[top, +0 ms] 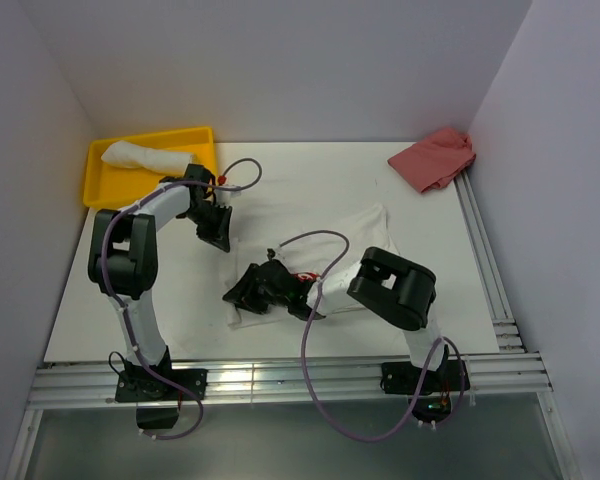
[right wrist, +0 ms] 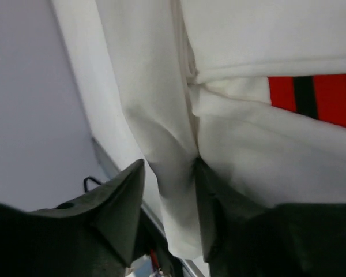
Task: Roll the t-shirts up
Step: Roll the tshirt
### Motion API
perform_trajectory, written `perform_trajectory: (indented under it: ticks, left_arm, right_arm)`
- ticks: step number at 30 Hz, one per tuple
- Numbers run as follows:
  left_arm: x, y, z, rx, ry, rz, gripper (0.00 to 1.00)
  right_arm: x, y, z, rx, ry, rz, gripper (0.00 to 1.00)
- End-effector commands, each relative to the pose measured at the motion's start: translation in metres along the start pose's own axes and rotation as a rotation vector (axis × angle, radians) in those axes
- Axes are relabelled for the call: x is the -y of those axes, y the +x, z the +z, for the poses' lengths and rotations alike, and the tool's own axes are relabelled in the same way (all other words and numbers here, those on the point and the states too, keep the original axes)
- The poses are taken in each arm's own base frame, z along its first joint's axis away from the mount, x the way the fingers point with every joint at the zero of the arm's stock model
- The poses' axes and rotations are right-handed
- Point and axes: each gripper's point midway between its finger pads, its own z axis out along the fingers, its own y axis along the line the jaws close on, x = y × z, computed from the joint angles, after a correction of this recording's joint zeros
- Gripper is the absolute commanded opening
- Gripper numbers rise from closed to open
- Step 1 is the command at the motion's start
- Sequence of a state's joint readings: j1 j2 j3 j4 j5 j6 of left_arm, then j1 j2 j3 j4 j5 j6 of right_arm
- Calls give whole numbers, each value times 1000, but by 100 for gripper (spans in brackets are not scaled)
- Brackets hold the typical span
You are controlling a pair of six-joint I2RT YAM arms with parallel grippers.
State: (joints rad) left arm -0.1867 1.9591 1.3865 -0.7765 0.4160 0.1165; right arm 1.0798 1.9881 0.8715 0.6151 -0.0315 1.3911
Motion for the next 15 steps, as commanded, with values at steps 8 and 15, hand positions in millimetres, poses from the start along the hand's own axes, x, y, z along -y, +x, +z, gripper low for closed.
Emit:
perform_trajectory:
  ticks: [8, 15]
  left_arm:
    - [-10, -6, -7, -20, -127, 30, 0]
    - [-8, -6, -3, -30, -136, 36, 0]
  right_arm:
    - [-9, -16, -18, 183, 415, -290, 60]
    - [-36, -27, -28, 261, 522, -412, 62]
